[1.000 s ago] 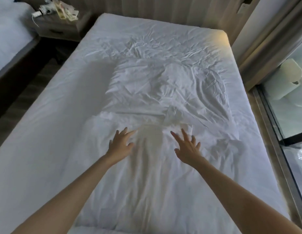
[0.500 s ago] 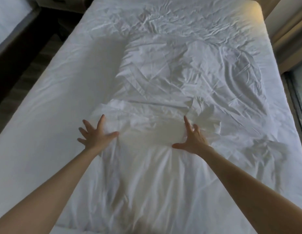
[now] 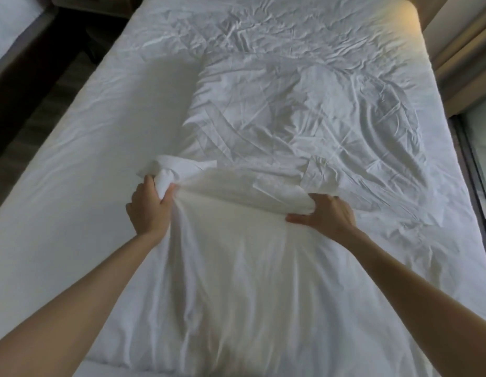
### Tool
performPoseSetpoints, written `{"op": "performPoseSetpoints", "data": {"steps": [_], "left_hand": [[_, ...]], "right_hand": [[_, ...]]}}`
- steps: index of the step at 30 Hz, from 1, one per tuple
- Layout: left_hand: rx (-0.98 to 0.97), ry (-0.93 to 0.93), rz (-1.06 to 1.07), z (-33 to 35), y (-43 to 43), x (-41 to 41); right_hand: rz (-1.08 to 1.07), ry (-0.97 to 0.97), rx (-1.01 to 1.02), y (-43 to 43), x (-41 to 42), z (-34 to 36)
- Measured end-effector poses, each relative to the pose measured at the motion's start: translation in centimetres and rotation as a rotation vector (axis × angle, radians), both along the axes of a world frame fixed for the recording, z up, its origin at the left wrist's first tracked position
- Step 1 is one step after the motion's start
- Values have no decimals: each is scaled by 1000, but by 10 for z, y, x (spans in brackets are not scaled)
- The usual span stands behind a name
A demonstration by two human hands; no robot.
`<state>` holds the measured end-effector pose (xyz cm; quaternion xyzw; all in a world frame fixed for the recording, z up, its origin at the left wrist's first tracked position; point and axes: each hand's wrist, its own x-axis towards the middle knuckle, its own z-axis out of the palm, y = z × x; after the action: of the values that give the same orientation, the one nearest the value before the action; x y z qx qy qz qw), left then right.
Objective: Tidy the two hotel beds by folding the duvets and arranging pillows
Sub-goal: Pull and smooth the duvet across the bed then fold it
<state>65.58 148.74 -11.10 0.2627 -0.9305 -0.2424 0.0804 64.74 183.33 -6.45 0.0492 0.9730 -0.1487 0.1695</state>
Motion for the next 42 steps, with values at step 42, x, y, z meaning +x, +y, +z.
{"op": "performPoseSetpoints", "data": {"steps": [42], "left_hand": [[-173, -91, -1264, 53, 148, 7]], "right_hand": [[288, -485, -388, 35, 33, -30]]}}
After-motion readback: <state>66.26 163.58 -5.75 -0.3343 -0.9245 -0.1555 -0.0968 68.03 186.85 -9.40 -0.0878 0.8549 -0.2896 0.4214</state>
